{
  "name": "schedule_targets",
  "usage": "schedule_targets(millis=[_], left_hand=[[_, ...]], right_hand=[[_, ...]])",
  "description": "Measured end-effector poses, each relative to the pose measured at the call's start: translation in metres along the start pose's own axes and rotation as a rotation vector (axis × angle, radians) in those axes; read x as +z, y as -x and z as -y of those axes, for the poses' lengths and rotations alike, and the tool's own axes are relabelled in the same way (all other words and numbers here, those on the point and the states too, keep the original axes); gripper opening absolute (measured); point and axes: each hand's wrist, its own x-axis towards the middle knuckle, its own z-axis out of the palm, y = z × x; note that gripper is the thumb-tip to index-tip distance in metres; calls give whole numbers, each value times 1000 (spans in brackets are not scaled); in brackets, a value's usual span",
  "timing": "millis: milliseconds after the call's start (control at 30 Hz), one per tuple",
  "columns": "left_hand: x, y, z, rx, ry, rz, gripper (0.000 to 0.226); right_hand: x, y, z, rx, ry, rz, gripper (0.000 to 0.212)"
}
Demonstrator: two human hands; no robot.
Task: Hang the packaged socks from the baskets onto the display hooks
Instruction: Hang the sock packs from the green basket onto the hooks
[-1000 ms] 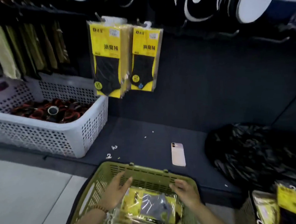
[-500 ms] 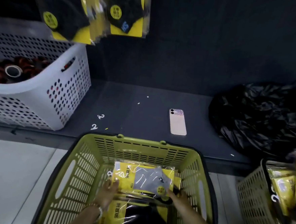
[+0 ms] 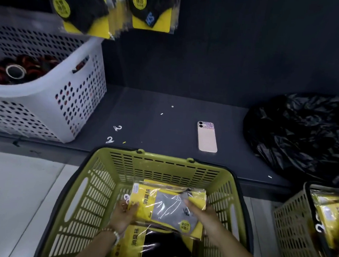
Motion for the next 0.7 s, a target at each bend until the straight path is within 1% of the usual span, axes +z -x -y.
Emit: schedule_targets(millis=[33, 100, 133, 167, 233, 267, 300, 333, 367, 400, 433, 467, 533, 600, 633, 700], left_hand=[[-2, 4, -3, 7, 24, -32, 20], [-7, 15, -12, 15, 60, -77, 23], [-10, 22, -18, 1, 102, -100, 30], [-12, 28, -24, -24, 178, -125, 44], [-16, 44, -39, -109, 318, -150, 79], [-17, 55, -48, -164, 388, -114, 90], [-17, 66, -58, -205, 489, -34, 93], [-16, 77, -69, -229, 626, 75, 88], [-14, 88, -83, -219, 759, 198, 77], [-13, 101, -98, -159, 838, 286, 66], [-12, 113, -114, -76, 867, 353, 59], [-13, 125, -132, 11, 864, 389, 54], [-20, 145, -164, 172, 818, 387, 44], [-31, 160, -193, 298, 727, 311, 36], [-38, 167, -209, 356, 673, 258, 33], [-54, 180, -239, 495, 549, 165, 27]], right_hand=[[1, 7, 6, -23, 19, -1, 77], [0, 15, 15, -42, 14, -30, 110], [0, 20, 21, -43, -6, -34, 115], [0, 28, 28, -61, -16, -32, 105], [-1, 48, 45, -114, -70, -39, 61], [-1, 57, 51, -145, -112, -24, 51], [-1, 65, 58, -180, -144, -11, 50], [0, 75, 64, -214, -182, -2, 53], [1, 84, 71, -228, -215, 4, 57], [1, 92, 78, -242, -250, 28, 62], [1, 100, 85, -253, -287, 52, 66], [0, 108, 94, -276, -317, 87, 65], [-4, 126, 113, -326, -322, 172, 58], [-8, 144, 134, -402, -261, 197, 62], [-12, 152, 146, -460, -243, 178, 67], [-18, 167, 176, -550, -201, 60, 75]])
